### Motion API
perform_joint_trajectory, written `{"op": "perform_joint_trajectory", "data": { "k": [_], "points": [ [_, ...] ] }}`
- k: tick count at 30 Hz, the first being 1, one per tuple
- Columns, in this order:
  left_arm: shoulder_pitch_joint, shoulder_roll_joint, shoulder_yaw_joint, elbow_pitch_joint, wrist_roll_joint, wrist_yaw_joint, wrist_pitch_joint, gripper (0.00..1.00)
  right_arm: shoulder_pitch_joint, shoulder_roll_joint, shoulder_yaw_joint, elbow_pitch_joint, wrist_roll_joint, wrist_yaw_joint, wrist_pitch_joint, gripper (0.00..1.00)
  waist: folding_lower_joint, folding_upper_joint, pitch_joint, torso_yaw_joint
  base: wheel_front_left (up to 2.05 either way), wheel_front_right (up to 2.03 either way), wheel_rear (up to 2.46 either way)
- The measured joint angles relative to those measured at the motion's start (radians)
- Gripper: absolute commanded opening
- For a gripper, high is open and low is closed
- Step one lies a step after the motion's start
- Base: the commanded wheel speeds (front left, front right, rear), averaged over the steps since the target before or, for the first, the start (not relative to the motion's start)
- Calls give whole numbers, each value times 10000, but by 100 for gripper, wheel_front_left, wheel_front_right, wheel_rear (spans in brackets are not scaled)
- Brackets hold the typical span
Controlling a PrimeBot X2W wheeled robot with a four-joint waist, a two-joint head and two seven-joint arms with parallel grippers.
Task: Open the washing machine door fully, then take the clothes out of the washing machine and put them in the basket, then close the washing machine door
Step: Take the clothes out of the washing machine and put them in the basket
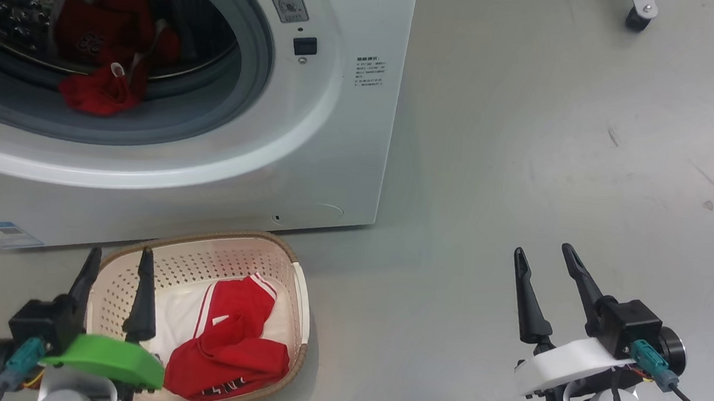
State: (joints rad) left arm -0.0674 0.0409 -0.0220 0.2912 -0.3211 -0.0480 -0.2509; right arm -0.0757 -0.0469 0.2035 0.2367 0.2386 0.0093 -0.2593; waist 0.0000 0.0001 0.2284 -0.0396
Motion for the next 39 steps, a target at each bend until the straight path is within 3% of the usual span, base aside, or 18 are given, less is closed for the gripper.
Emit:
{"op": "perform_joint_trajectory", "data": {
  "k": [7, 22, 33, 39],
  "points": [
    [-1541, 61, 56, 518, 4, 8, 504, 100, -522, -2, 186, -42, -23, 73, 0, 100, 0, 0, 799, -104, 0, 0, 0],
    [-5431, 1312, 491, 1496, 178, 362, 2412, 100, -1238, -8, 627, -98, 144, 94, 0, 100, 1, 0, 2091, -593, 0, 0, 0],
    [-7447, 1718, 813, 2403, 234, 836, 3751, 100, -1683, -10, 970, -176, 345, -21, 0, 100, 2, 0, 2978, -978, 0, 0, 0],
    [-8243, 2280, 880, 2989, 405, 1060, 4414, 100, -1912, -12, 1166, -221, 650, -121, 0, 100, 1, 0, 3547, -1228, 0, 0, 0]
  ]
}}
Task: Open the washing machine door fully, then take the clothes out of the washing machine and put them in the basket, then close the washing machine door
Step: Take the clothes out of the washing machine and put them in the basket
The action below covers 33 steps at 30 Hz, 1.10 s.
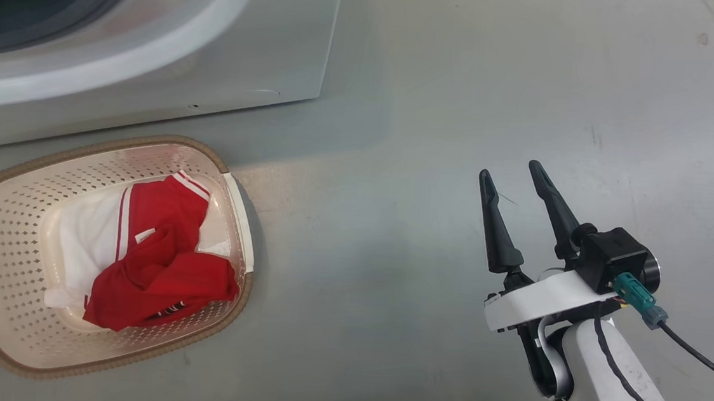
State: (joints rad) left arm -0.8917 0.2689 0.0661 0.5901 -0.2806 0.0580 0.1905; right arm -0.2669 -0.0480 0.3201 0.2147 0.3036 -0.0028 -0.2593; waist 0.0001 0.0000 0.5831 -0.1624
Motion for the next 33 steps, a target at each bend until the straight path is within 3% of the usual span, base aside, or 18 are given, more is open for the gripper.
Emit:
{"op": "perform_joint_trajectory", "data": {
  "k": [14, 19, 20, 21, 22, 33],
  "points": [
    [-1150, 709, 121, 1110, 600, 428, 980, 100, -577, -2, 211, -132, 290, -207, 0, 100, 0, 0, 1222, -454, 0, 0, 0],
    [-1475, 667, 140, 1425, 807, 479, 907, 100, -748, -4, 215, -84, 433, -299, 0, 100, -1, 0, 1492, -519, 0, 0, 0],
    [-1483, 635, 142, 1475, 807, 481, 832, 91, -767, -4, 215, -71, 462, -343, 0, 100, -1, 0, 1486, -512, 0, 0, 0],
    [-1494, 602, 130, 1526, 809, 487, 788, 26, -784, -4, 217, -44, 472, -343, 0, 100, 0, 0, 1469, -498, 0, 0, 0],
    [-1521, 560, 109, 1618, 836, 510, 721, 0, -797, -4, 217, -23, 476, -351, 0, 100, -1, 0, 1443, -483, 0, 0, 0],
    [-1504, -209, -399, 2451, 947, 512, -73, 0, -952, -10, 75, 305, 454, -355, 0, 100, 0, 0, 860, -231, 0, 0, 0]
  ]
}}
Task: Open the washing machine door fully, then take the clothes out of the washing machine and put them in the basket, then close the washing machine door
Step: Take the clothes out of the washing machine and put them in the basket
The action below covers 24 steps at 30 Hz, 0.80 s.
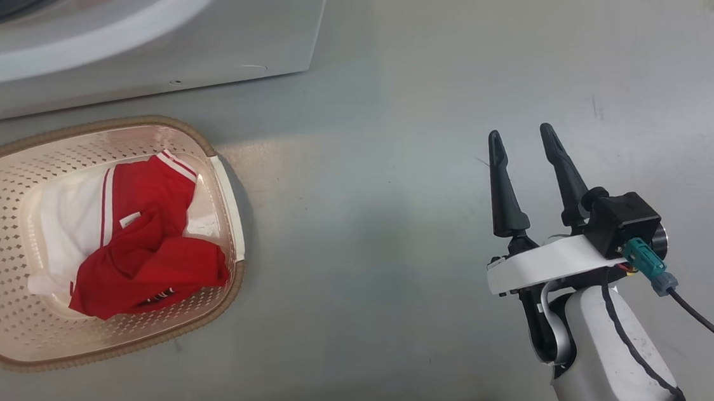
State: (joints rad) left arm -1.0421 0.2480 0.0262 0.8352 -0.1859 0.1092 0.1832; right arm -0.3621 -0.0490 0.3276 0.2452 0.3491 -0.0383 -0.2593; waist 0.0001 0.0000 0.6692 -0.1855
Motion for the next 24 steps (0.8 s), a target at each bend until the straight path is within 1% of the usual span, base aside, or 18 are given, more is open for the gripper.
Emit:
{"op": "perform_joint_trajectory", "data": {
  "k": [3, 7, 13, 24],
  "points": [
    [17, -228, -96, 56, 0, -115, -422, 0, 0, 0, -27, 86, -6, 2, 0, 100, 0, 0, -230, 99, 0, 0, 0],
    [216, -441, -96, 153, -109, -407, -1045, 0, 5, 0, -40, 244, -6, 4, 0, 100, 0, 0, -573, 232, 0, 0, 0],
    [1035, -711, 40, 579, -460, -802, -1728, 0, 53, -4, -151, 449, -8, 6, 0, 100, -1, 0, -1158, 407, 0, 0, 0],
    [2516, -1444, -171, 1009, -715, -1505, -2917, 0, 597, -4, -470, 846, -90, 21, 0, 100, -1, 0, -2243, 808, 0, 0, 0]
  ]
}}
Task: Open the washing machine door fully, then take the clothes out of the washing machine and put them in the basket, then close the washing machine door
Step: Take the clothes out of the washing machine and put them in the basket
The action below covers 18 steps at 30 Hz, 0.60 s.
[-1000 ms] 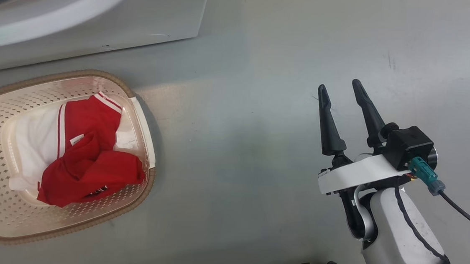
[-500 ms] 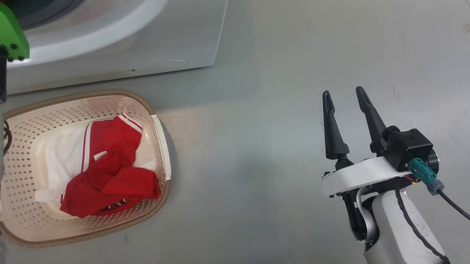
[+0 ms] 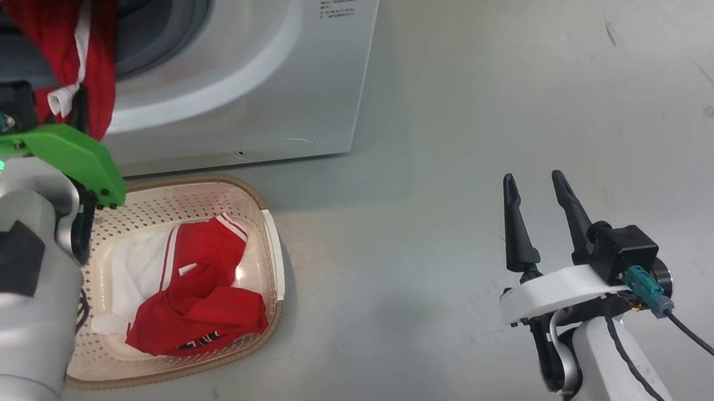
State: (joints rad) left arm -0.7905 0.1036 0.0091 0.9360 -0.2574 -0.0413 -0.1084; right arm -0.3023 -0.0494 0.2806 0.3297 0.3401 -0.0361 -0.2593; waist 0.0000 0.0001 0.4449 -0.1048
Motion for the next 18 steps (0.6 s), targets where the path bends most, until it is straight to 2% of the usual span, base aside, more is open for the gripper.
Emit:
{"op": "perform_joint_trajectory", "data": {
  "k": [7, 18],
  "points": [
    [1232, -362, -217, 516, -48, -347, -385, 0, 384, 0, -90, 226, -81, 88, 0, 100, 0, 0, -693, 337, 0, 0, 0],
    [2700, -604, -798, 1185, 19, -535, -472, 0, 811, 2, -151, 370, -186, 176, 0, 100, 0, 0, -1432, 877, 0, 0, 0]
  ]
}}
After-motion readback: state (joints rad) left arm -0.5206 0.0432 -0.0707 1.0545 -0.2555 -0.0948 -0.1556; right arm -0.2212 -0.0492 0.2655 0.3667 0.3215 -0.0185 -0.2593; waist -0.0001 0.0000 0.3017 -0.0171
